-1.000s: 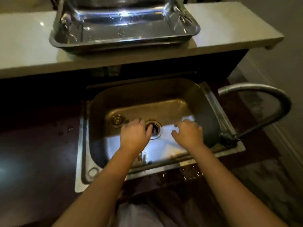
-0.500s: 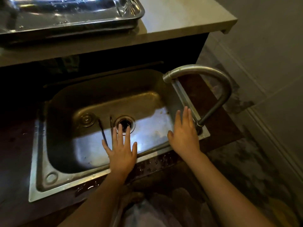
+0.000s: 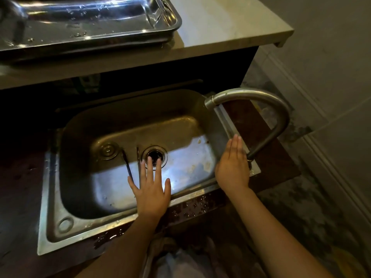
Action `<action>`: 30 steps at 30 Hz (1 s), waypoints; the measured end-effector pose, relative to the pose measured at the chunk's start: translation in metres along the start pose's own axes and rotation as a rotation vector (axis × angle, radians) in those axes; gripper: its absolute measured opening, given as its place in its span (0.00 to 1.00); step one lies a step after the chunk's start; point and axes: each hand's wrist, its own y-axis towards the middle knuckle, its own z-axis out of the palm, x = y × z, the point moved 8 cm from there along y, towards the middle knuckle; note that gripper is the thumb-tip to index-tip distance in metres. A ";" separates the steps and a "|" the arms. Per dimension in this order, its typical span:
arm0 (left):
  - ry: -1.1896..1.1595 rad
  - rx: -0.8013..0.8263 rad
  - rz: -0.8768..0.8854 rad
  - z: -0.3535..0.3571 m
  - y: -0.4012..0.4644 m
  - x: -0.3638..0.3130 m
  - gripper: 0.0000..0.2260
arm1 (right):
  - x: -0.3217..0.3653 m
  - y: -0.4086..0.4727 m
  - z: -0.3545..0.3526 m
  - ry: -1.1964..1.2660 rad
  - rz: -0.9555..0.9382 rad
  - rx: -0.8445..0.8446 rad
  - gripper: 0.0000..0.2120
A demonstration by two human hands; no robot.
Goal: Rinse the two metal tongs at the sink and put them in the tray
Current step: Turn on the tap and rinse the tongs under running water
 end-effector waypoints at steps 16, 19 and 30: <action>-0.507 0.139 -0.481 0.015 0.022 0.060 0.26 | 0.003 -0.001 -0.011 0.227 -0.019 -0.061 0.32; -0.574 0.280 -0.740 0.029 0.035 0.105 0.23 | 0.014 -0.005 -0.008 0.382 0.002 -0.053 0.25; -0.376 0.485 -0.756 0.101 0.066 0.156 0.09 | 0.043 0.014 0.024 0.614 0.021 0.045 0.12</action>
